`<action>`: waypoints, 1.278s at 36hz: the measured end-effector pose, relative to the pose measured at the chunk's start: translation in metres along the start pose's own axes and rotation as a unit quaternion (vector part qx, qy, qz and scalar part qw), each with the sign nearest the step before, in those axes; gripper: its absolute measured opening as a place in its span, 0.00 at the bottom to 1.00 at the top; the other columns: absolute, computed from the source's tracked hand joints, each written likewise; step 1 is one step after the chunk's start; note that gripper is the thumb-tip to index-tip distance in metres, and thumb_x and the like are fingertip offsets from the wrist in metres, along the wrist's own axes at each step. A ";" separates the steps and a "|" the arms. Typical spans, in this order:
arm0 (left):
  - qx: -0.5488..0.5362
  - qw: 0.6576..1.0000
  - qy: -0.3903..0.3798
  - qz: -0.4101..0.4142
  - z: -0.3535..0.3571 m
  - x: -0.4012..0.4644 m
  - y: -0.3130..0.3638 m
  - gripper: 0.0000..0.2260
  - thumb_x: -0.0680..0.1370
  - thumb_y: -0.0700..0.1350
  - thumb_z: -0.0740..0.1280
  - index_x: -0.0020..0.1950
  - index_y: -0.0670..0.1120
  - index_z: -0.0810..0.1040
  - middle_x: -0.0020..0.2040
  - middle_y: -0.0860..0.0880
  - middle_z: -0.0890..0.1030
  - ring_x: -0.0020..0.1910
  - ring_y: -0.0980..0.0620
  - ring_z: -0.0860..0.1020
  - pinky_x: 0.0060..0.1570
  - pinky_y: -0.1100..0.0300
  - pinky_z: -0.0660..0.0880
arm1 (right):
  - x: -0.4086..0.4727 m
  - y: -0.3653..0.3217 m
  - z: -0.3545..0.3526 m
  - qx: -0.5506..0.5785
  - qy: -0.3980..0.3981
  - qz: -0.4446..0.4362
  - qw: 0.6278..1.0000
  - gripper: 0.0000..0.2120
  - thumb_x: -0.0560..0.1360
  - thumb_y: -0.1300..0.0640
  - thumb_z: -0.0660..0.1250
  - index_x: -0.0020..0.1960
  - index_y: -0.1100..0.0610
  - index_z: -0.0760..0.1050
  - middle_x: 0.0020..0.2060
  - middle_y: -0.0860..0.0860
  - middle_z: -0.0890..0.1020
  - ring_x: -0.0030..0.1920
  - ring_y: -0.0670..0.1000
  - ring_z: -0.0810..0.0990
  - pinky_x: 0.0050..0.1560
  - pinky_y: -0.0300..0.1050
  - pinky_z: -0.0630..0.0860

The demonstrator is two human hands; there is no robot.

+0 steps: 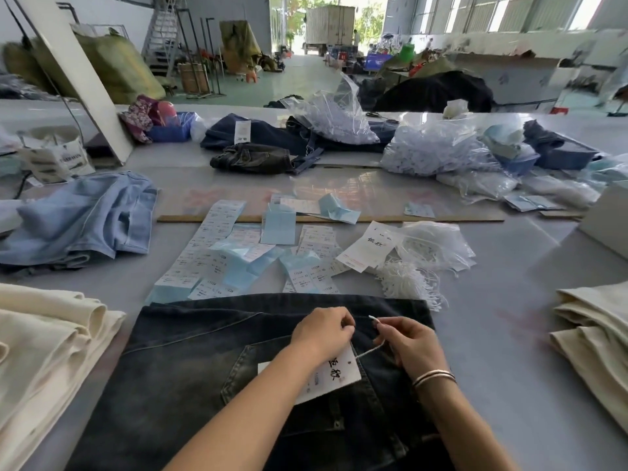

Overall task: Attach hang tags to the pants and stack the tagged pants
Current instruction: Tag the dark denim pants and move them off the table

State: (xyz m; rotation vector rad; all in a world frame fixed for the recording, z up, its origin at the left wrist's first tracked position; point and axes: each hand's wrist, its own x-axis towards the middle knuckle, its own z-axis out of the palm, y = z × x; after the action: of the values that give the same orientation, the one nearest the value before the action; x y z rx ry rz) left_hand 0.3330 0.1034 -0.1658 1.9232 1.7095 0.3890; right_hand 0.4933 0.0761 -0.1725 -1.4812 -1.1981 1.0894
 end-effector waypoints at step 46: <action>-0.424 0.901 0.037 -0.084 0.027 0.028 0.016 0.04 0.77 0.47 0.70 0.43 0.48 0.81 0.42 0.52 0.83 0.42 0.56 0.80 0.43 0.66 0.74 | 0.023 0.019 0.002 -0.243 0.153 -0.161 0.944 0.06 0.72 0.57 0.73 0.45 0.59 0.85 0.40 0.50 0.74 0.39 0.48 0.74 0.44 0.45 0.74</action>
State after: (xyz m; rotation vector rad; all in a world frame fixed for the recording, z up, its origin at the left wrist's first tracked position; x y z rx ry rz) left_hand 0.3654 0.1241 -0.1829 1.1228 1.3819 0.9608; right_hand 0.4984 0.0970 -0.1937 -1.6651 -1.4785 0.3346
